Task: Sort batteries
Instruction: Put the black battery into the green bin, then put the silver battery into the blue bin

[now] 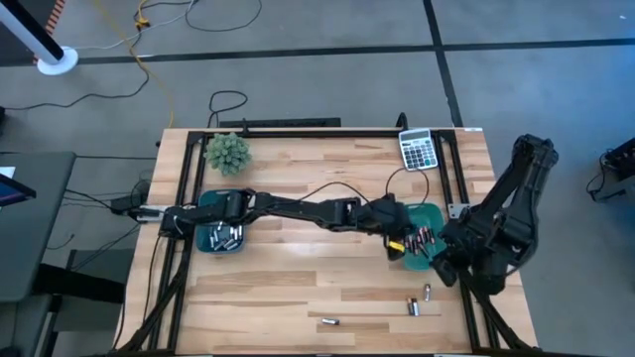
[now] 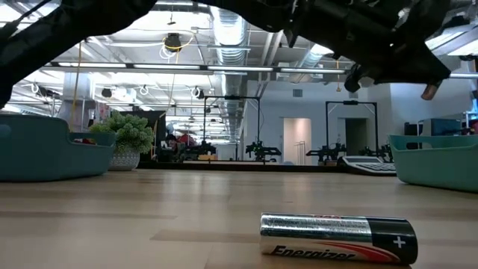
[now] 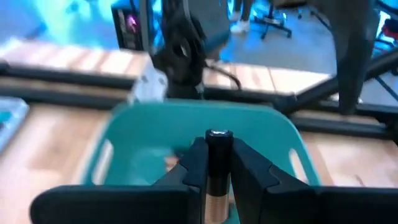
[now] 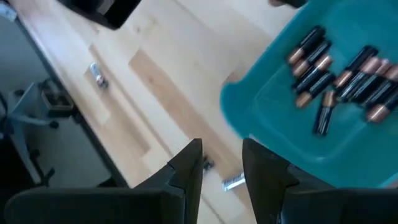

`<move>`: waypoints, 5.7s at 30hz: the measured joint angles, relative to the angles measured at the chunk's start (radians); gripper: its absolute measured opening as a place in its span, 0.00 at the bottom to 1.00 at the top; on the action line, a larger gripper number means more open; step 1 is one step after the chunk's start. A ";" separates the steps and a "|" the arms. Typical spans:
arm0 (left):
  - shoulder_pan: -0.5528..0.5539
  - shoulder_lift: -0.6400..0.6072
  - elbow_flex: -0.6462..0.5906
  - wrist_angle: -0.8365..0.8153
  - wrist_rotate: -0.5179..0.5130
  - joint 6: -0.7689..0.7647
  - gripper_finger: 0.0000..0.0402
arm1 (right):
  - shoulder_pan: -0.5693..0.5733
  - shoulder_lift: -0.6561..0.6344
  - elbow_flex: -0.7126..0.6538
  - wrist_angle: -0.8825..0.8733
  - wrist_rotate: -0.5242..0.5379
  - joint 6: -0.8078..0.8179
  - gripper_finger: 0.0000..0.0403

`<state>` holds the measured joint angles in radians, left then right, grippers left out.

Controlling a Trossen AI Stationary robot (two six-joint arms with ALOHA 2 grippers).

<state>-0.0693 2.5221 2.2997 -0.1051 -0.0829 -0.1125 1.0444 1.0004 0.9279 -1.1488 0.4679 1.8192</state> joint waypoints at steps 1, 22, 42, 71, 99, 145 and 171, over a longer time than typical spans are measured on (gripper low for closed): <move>0.003 0.002 0.000 0.017 -0.005 0.013 0.10 | -0.019 0.000 0.000 -0.001 0.000 -0.014 0.32; -0.027 0.148 -0.002 0.154 -0.003 -0.091 0.12 | -0.213 0.000 0.000 0.048 0.000 -0.182 0.32; -0.032 0.089 -0.002 0.078 -0.001 -0.101 0.30 | -0.288 0.000 0.000 0.112 0.000 -0.265 0.32; -0.244 -0.384 -0.002 -1.062 -0.152 -0.156 0.31 | -0.155 0.154 -0.002 0.138 -0.312 0.244 0.32; -0.256 -0.821 -0.821 -0.583 0.026 -0.343 0.31 | -0.058 0.610 -0.033 0.257 -0.400 0.570 0.32; -0.883 -1.177 -1.284 -0.692 -0.402 -1.318 0.31 | -0.654 0.610 0.602 0.438 -0.105 -1.039 0.04; -0.904 -2.016 -1.563 -0.855 -0.767 -0.926 0.31 | -1.021 1.602 1.430 0.970 -0.581 -1.670 0.04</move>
<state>-0.9737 0.5066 0.7364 -0.9605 -0.8494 -1.0385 0.0234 2.6029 2.3577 -0.1785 -0.1127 0.1494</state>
